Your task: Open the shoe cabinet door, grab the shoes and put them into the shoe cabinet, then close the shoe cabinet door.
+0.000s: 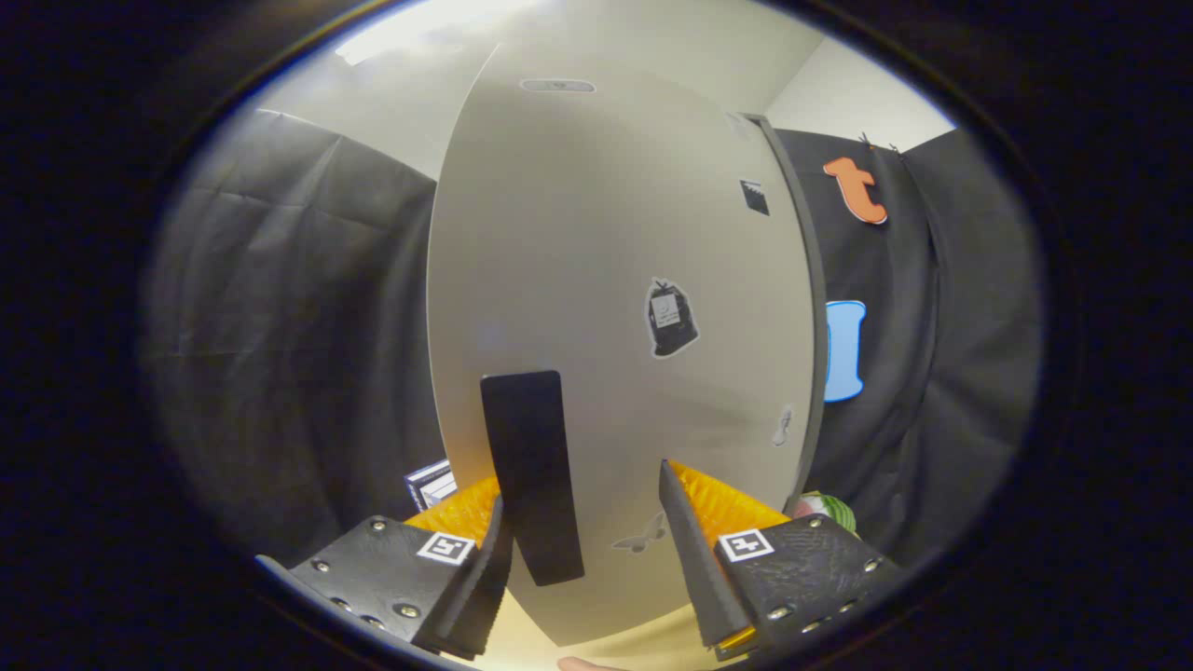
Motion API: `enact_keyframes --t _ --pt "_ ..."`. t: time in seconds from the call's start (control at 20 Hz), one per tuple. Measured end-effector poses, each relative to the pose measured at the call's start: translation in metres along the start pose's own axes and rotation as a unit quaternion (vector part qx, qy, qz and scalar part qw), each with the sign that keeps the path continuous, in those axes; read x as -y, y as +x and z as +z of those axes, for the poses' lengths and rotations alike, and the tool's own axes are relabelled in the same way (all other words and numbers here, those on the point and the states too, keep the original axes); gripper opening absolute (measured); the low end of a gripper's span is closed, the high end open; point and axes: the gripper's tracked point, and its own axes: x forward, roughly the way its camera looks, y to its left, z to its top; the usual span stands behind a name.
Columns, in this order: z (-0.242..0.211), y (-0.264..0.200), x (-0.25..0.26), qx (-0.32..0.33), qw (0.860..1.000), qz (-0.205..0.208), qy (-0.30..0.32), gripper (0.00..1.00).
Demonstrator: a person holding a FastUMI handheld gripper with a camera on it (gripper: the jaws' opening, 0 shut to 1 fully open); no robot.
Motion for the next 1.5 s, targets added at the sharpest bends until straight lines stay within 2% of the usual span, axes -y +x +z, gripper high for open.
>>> enact_keyframes --t 0.3,0.65,1.0,1.5 --pt "-0.003 0.047 -0.032 -0.003 1.000 0.000 0.018 0.80" --pt "-0.002 0.097 -0.047 0.005 0.999 -0.034 0.024 0.81" --pt "-0.004 0.133 -0.056 0.009 0.998 -0.063 0.018 0.82" --pt "-0.003 0.171 -0.054 0.008 0.997 -0.080 0.021 0.83"
